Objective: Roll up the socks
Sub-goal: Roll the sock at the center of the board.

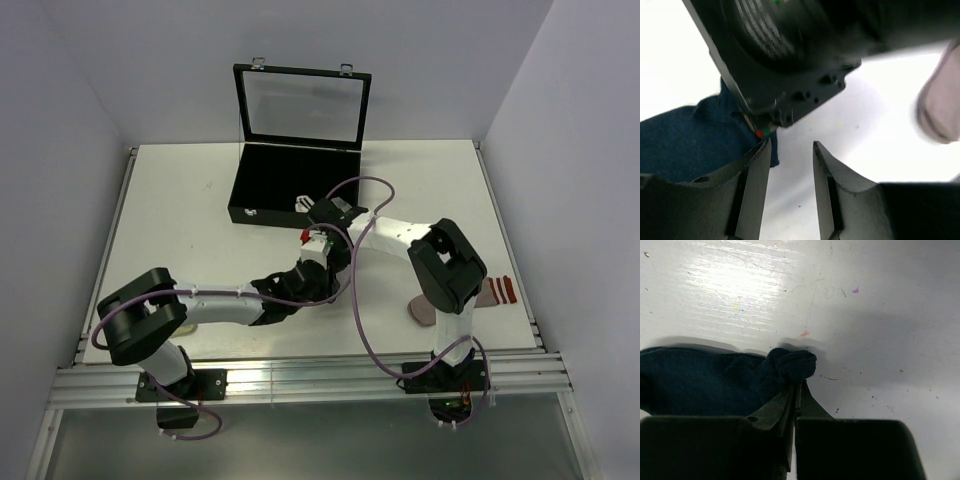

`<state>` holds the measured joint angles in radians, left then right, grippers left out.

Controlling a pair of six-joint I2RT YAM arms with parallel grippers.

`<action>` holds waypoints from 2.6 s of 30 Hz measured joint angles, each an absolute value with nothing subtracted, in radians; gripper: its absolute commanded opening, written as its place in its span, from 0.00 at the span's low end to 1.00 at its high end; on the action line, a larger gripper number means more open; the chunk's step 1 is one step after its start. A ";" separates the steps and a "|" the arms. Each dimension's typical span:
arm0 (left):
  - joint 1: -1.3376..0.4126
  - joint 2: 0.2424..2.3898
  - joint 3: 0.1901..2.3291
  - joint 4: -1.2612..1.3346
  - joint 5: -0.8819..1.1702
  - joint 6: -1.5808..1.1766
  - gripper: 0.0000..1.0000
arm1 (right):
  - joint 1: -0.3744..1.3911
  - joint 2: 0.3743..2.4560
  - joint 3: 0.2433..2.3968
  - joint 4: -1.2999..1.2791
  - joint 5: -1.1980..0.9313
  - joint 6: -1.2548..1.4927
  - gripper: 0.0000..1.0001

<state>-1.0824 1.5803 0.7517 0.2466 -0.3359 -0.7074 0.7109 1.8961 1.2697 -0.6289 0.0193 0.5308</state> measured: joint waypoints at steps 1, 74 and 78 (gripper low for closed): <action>-1.095 1.591 0.752 0.249 -0.356 -0.701 0.43 | 0.711 1.900 1.274 -0.631 0.013 0.532 0.00; -0.990 1.599 0.656 0.216 -0.280 -0.867 0.32 | 0.610 1.680 0.928 -0.352 -0.228 0.688 0.00; -0.989 1.610 0.656 0.232 -0.266 -0.850 0.03 | 0.610 1.680 0.931 -0.354 -0.228 0.725 0.00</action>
